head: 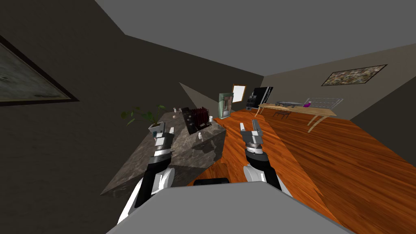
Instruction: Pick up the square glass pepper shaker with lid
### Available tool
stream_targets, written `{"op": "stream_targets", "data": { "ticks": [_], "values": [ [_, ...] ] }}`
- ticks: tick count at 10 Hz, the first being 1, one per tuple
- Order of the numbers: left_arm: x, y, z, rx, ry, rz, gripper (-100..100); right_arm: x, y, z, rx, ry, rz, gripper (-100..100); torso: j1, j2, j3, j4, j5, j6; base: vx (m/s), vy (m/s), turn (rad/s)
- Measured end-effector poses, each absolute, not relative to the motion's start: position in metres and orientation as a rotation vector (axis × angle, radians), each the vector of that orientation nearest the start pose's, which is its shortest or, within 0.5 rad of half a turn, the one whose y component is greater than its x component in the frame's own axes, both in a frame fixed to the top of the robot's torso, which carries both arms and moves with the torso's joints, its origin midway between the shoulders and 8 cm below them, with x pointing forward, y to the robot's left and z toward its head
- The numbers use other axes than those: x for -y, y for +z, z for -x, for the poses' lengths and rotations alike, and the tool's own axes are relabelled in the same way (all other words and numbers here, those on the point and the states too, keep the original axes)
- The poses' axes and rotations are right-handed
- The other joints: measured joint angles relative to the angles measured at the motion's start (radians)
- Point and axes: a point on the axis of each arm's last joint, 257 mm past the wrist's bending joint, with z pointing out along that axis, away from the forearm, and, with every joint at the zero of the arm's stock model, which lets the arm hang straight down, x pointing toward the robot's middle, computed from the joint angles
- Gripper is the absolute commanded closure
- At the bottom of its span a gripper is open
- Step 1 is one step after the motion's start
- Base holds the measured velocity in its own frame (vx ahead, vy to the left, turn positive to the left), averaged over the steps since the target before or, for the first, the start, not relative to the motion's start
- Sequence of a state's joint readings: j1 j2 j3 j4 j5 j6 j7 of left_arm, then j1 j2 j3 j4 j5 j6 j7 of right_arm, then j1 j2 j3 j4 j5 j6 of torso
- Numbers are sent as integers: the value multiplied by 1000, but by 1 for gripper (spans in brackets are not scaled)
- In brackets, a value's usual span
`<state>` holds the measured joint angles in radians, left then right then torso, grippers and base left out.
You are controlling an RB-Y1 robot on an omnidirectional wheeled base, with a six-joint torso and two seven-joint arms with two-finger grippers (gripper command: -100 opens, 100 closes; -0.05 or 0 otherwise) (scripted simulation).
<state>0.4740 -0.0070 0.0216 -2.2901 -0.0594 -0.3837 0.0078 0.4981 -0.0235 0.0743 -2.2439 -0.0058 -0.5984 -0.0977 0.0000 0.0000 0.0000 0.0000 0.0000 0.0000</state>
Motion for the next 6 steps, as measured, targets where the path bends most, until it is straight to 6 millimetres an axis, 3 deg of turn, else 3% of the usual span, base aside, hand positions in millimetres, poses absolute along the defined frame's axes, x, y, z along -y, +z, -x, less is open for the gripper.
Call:
{"op": "stream_targets", "data": {
  "ticks": [3, 6],
  "values": [
    [-278, 4, -368, -771, -1212, 670, -100, 252, 26, -337, -560, 1489, -640, 0, -3, -2, -1, 0, -1, 0, 29, -44, -1],
    [-279, -16, -377, -872, -1160, 668, -100, 252, 26, -337, -560, 1489, -640, 0, -6, -4, -2, -1, -1, 0, 54, -84, -1]
  ]
}}
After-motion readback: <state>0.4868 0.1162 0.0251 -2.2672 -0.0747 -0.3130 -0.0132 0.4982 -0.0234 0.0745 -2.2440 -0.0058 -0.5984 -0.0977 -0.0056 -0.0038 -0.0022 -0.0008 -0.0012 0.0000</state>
